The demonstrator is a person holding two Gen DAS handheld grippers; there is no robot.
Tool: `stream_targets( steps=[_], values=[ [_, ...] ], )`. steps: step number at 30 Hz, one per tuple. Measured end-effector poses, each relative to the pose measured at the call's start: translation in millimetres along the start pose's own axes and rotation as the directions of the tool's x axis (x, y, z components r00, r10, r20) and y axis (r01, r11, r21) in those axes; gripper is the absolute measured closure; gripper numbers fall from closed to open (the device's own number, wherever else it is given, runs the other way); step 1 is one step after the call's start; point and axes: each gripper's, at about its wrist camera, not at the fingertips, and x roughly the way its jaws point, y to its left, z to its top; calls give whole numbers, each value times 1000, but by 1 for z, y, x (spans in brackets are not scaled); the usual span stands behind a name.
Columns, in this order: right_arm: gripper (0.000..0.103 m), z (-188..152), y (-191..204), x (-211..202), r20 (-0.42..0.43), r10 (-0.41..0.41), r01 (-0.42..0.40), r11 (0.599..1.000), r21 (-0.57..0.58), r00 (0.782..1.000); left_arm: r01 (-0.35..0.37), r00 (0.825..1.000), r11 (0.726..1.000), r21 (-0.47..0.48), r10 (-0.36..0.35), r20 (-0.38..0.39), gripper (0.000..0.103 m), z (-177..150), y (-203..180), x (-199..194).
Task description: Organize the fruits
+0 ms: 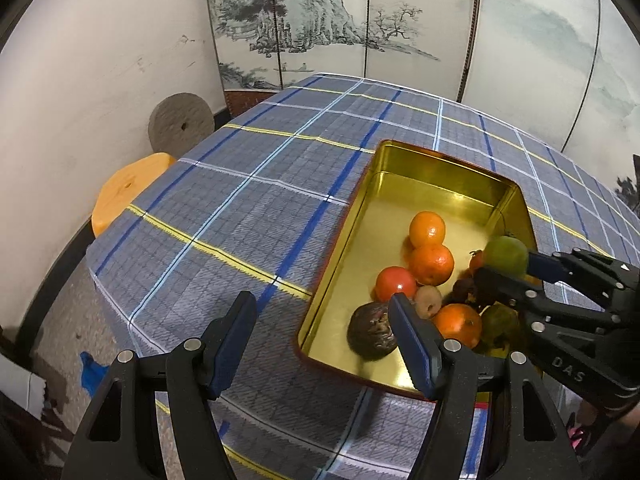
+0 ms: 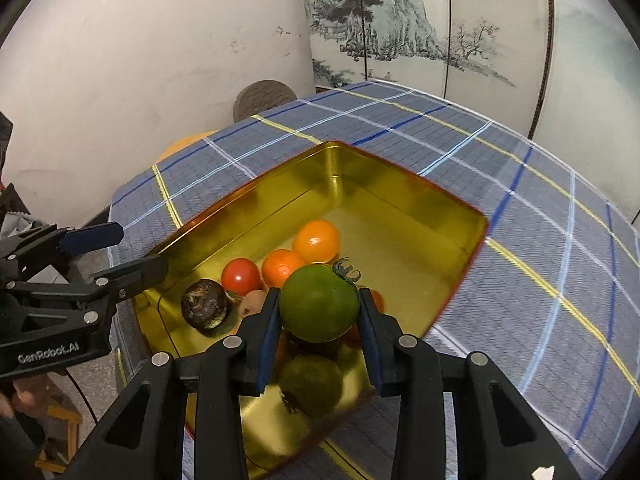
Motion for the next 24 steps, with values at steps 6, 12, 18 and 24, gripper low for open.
stream_targets(
  steps=[6,12,18,24],
  values=[
    [68,2,7,12,-12,5,-5,1000,-4,1000,-2,1000,1000,0,2,-7,34,-1,2,1],
    [67,3,7,14,-12,-4,4,1000,7,1000,2,1000,1000,1,-2,-11,34,-3,0,0],
    [59,1,6,9,-3,-13,13,1000,20,1000,5,1000,1000,8,-5,-15,34,-5,-6,-2],
    [52,-1,7,2,7,-19,19,1000,11,1000,4,1000,1000,13,-4,-15,34,-6,-10,-5]
  ],
)
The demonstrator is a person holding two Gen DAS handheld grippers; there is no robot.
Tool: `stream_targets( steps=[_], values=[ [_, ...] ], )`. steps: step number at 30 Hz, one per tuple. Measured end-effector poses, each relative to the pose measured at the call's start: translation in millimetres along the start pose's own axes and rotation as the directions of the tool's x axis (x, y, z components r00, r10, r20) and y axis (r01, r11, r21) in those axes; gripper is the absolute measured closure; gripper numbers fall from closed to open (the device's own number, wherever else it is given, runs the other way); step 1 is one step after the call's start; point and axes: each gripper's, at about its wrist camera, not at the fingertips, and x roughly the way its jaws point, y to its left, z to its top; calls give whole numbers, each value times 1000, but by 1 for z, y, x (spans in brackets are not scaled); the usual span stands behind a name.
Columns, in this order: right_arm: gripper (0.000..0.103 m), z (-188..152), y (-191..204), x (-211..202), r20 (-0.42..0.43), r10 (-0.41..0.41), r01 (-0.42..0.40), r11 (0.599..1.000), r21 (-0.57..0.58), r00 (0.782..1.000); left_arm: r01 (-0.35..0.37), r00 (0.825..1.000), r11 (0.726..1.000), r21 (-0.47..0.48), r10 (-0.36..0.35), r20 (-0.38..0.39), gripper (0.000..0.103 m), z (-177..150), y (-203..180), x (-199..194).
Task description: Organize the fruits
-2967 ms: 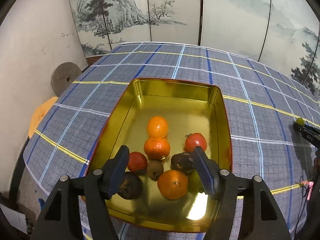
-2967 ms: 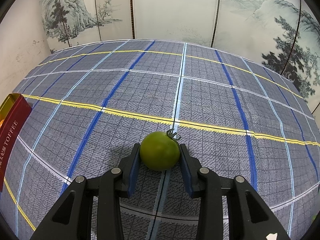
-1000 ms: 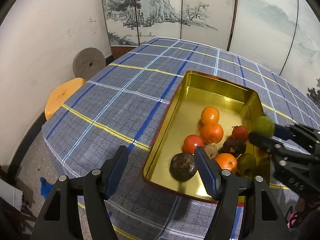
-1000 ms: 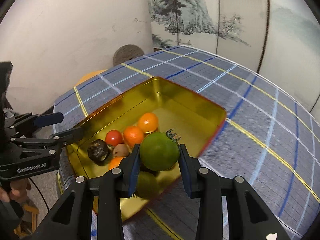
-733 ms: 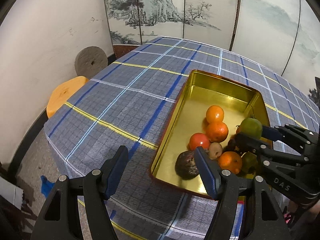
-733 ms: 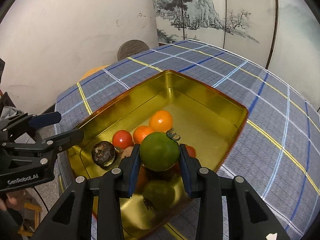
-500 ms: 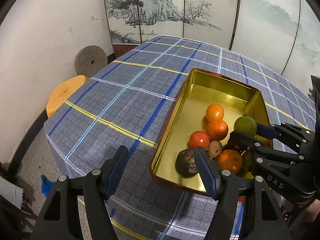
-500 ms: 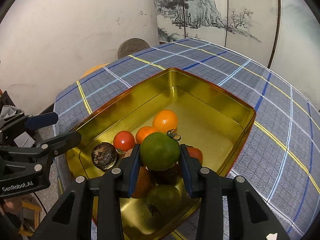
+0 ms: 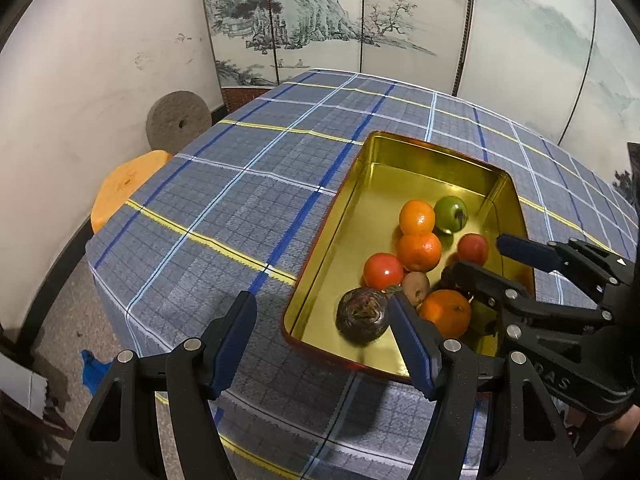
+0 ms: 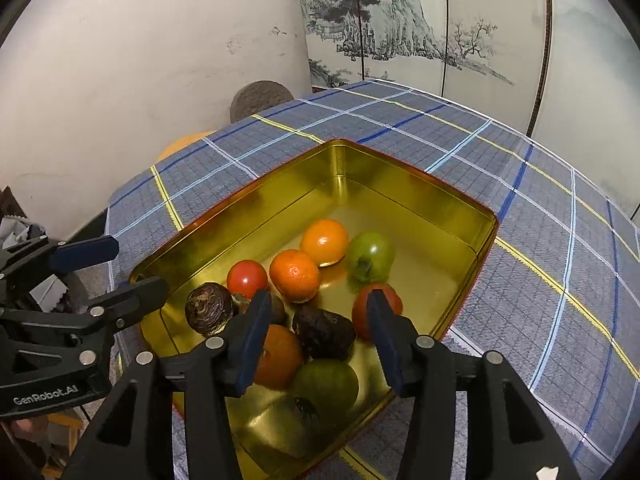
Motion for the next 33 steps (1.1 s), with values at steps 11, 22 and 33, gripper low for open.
stream_targets(
  steps=[11,22,33],
  values=[
    [11,-13,-1,-35,29,-83,82,997,13,996,-4,1000,1000,2,4,10,34,-1,-4,-5],
    [4,-32,-10,-41,-26,-115,116,992,42,993,9,1000,1000,8,-9,9,34,-4,-13,-12],
    [3,-40,-4,-40,-46,-107,109,994,32,993,3,1000,1000,22,-3,15,34,-4,-20,-15]
  ],
)
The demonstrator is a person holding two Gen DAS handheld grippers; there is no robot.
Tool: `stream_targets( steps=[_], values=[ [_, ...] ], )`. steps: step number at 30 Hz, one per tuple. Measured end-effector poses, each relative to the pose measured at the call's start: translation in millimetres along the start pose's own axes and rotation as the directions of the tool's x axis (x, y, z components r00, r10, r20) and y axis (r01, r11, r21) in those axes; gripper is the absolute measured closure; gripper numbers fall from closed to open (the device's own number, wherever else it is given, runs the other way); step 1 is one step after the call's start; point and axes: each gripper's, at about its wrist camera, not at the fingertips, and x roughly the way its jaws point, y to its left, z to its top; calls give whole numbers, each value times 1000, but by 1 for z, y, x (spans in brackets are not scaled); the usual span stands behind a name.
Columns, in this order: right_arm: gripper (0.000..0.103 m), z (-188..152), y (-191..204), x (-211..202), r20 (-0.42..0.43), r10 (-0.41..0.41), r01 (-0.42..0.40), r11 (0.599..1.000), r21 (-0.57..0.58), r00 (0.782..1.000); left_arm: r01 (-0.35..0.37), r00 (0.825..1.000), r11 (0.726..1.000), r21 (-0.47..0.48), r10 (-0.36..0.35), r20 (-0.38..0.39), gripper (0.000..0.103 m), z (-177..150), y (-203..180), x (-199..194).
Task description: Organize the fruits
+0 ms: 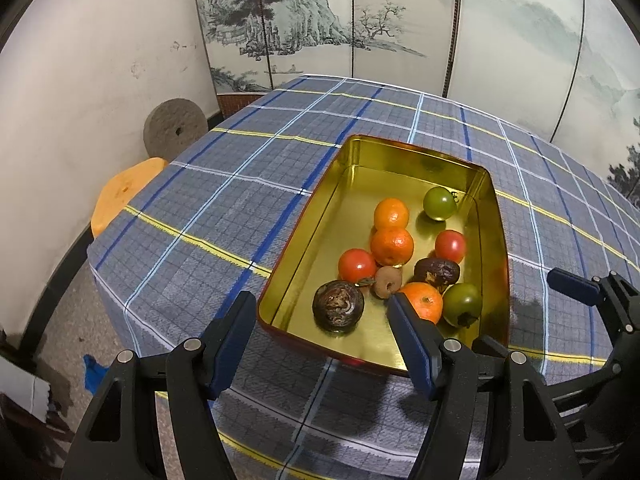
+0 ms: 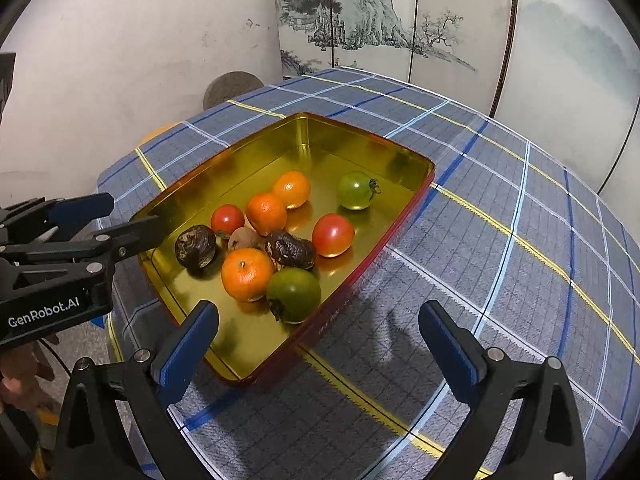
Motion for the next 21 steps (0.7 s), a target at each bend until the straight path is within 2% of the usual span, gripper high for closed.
stream_targets(
  steps=[21],
  values=[
    [3,-6,2,4,-21,6,-6,1000,0,1000,18,1000,1000,5,-18,-16,33,-1,-5,2]
  ],
)
